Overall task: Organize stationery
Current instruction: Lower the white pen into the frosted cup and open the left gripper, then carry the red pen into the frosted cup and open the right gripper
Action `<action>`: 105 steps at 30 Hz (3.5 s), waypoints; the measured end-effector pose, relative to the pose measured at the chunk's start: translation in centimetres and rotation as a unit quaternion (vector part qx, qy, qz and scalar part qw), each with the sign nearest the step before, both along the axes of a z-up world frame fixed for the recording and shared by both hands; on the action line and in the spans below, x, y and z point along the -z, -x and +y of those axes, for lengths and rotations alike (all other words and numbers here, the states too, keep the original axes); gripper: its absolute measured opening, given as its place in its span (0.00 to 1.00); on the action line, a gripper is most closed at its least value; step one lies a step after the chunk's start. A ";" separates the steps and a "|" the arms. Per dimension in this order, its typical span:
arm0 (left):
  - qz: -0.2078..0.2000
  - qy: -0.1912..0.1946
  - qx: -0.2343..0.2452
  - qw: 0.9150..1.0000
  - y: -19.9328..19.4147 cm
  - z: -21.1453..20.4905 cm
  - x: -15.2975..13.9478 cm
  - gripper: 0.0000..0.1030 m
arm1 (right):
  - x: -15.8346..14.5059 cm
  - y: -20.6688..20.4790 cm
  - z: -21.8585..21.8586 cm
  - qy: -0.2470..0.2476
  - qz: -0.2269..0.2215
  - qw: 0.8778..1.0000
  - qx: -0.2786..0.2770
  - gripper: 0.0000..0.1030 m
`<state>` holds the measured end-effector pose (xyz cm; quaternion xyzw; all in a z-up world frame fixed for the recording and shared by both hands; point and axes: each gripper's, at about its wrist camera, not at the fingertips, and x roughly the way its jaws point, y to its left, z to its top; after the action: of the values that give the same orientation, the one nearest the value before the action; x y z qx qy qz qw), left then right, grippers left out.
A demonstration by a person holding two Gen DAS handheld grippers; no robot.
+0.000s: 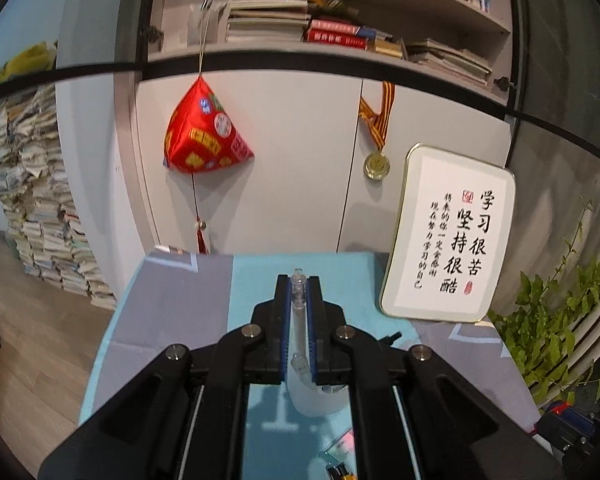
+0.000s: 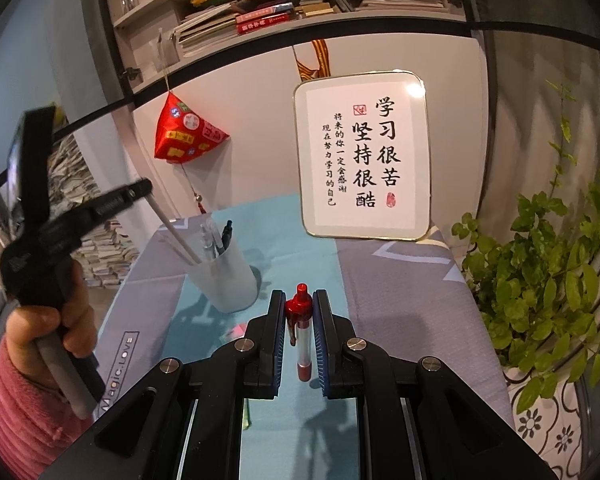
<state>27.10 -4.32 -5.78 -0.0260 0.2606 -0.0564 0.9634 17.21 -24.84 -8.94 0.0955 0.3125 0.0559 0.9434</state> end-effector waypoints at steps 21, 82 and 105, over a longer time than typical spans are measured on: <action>0.033 0.020 0.019 0.999 1.2 1.0 1.8 0.09 | 0.0 0.0 1.1 0.005 0.002 1.000 -0.005 0.14; 0.022 -0.019 0.002 1.000 10.1 8.4 7.4 0.27 | -3.4 -14.4 11.1 0.042 -0.012 0.999 -0.027 0.14; 0.032 -0.020 0.009 0.999 10.5 7.2 7.2 0.31 | -0.7 -13.3 8.9 0.008 0.041 0.999 -0.026 0.14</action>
<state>16.63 2.91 -13.00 -0.0065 0.2925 -0.0594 0.9544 30.47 -15.94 -8.25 0.0816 0.3537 0.0739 0.9289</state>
